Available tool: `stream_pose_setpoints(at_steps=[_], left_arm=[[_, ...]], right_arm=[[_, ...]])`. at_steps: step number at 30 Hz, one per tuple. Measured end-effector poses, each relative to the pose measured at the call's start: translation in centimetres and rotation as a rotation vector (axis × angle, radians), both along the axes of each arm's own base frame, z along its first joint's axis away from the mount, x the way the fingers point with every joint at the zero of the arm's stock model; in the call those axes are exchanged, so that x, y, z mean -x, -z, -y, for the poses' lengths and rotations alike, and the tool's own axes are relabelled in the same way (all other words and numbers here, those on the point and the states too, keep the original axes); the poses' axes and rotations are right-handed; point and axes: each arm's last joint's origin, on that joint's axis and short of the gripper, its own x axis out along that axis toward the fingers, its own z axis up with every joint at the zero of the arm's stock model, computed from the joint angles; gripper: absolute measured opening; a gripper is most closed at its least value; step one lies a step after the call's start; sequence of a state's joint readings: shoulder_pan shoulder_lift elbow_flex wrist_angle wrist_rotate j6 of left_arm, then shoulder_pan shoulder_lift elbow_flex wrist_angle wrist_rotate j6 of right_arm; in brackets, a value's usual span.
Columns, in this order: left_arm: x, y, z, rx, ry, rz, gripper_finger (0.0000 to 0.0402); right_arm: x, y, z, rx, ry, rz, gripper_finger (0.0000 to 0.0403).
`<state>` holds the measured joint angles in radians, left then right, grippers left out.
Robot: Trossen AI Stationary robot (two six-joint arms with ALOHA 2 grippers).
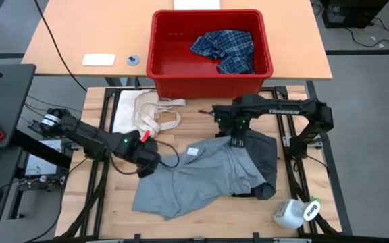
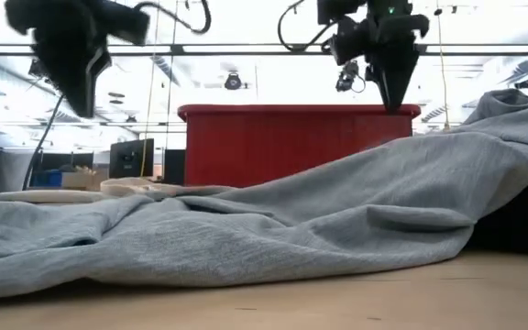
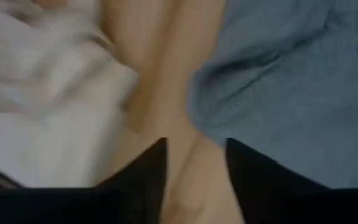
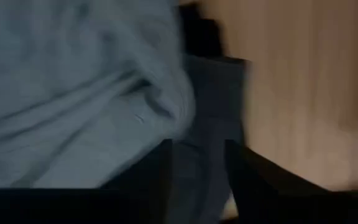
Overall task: Fold Laundry from Bin
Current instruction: Fold the gray shirt
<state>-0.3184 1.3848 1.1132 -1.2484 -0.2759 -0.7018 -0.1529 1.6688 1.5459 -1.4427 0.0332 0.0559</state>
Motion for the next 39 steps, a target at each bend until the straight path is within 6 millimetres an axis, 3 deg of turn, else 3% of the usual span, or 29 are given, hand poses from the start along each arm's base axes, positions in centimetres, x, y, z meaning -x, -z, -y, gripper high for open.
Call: stream_pose_setpoints(at_steps=[3, 6, 10, 13, 19, 23, 26, 32, 39], left_arm=[[0.0, -1.8, -0.7, -0.057, -0.011, -0.005, 0.0236], [-1.5, -4.1, -0.3, 0.022, -0.016, 0.16, 0.0285], [-4.1, -5.6, 3.7, 0.193, 0.169, 0.449, 0.0299], [-5.8, -4.3, 7.2, 0.244, 0.257, 0.519, 0.029], [-9.4, 1.5, 11.6, 0.287, 0.249, 0.497, 0.0265], [-10.1, 5.5, 13.9, 0.321, 0.275, 0.405, 0.0244], [-9.8, 7.4, 15.8, 0.339, 0.319, 0.365, 0.0229], [-8.9, 9.0, 18.1, 0.266, 0.408, 0.377, 0.0199], [-9.0, 9.4, 18.7, 0.127, 0.465, 0.457, 0.0184]], right_arm=[[0.6, -0.7, 1.6, 0.022, 0.09, -0.004, 0.0187], [1.1, -2.8, 1.8, -0.021, 0.153, 0.079, 0.0203], [1.7, -5.2, -1.0, -0.043, 0.13, 0.205, 0.0201], [2.0, -5.9, -3.9, -0.023, 0.105, 0.262, 0.0199], [2.2, -5.2, -9.2, 0.033, 0.128, 0.392, 0.0199], [2.1, -4.1, -11.8, 0.02, 0.155, 0.45, 0.0199], [2.3, -3.4, -13.3, -0.002, 0.174, 0.457, 0.0199], [3.3, -2.5, -15.6, -0.013, 0.216, 0.447, 0.0198], [3.7, -2.5, -17.2, -0.015, 0.268, 0.504, 0.0198]])
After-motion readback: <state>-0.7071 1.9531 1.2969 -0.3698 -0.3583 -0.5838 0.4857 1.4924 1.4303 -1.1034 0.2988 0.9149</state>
